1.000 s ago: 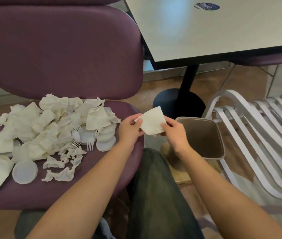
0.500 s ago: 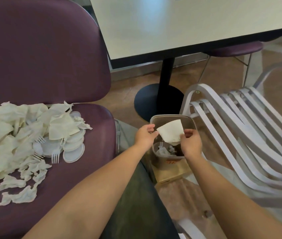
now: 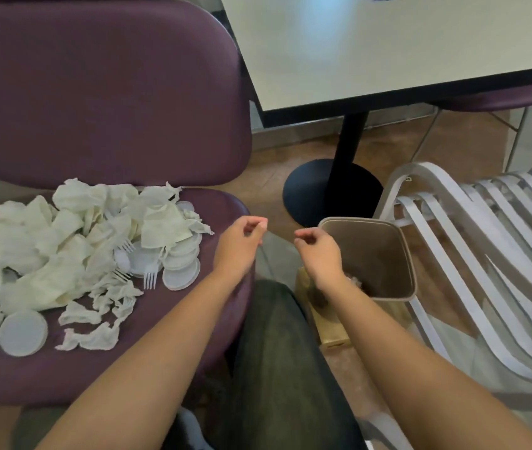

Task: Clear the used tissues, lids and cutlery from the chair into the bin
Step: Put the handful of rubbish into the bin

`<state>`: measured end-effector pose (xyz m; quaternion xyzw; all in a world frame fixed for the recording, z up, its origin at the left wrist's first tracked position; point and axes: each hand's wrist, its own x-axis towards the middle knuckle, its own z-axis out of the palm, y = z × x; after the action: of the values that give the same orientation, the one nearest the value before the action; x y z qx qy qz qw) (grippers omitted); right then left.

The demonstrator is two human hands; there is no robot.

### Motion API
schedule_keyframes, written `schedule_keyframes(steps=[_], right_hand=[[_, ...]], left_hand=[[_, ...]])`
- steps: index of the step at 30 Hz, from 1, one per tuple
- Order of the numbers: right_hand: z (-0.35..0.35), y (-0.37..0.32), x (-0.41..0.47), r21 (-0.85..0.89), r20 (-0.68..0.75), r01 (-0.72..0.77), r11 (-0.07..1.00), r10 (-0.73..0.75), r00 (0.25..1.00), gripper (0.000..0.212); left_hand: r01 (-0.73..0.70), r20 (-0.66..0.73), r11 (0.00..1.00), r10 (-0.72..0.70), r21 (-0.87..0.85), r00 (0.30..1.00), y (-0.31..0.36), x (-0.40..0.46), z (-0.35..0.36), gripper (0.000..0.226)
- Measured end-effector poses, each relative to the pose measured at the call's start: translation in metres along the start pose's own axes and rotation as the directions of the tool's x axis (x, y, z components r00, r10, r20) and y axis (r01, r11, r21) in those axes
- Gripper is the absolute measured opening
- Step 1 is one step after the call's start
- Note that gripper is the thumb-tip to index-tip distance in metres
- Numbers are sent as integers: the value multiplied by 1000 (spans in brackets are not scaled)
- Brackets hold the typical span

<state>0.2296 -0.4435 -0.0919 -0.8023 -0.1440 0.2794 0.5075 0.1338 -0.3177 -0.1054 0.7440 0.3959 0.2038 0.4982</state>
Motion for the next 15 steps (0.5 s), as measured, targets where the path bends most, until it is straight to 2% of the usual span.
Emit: schedule_keyframes(steps=[3, 7, 10, 12, 15], right_hand=[[38, -18, -4, -45, 46, 59, 997, -57, 997, 10], [81, -30, -14, -129, 110, 121, 984, -108, 988, 8], [109, -35, -19, -205, 165, 180, 962, -148, 975, 7], [126, -36, -20, -271, 206, 205, 941, -152, 967, 8], [142, -35, -20, -412, 239, 277, 868, -190, 952, 16]], left_hand=[[37, -82, 999, -37, 2, 996, -17, -5, -38, 7], [61, -168, 984, -33, 165, 985, -35, -15, -79, 10], [96, -163, 958, -53, 269, 985, -54, -21, -107, 6], [98, -141, 909, -44, 406, 989, -67, -25, -120, 14], [64, -110, 842, -6, 536, 994, -79, -38, -125, 40]])
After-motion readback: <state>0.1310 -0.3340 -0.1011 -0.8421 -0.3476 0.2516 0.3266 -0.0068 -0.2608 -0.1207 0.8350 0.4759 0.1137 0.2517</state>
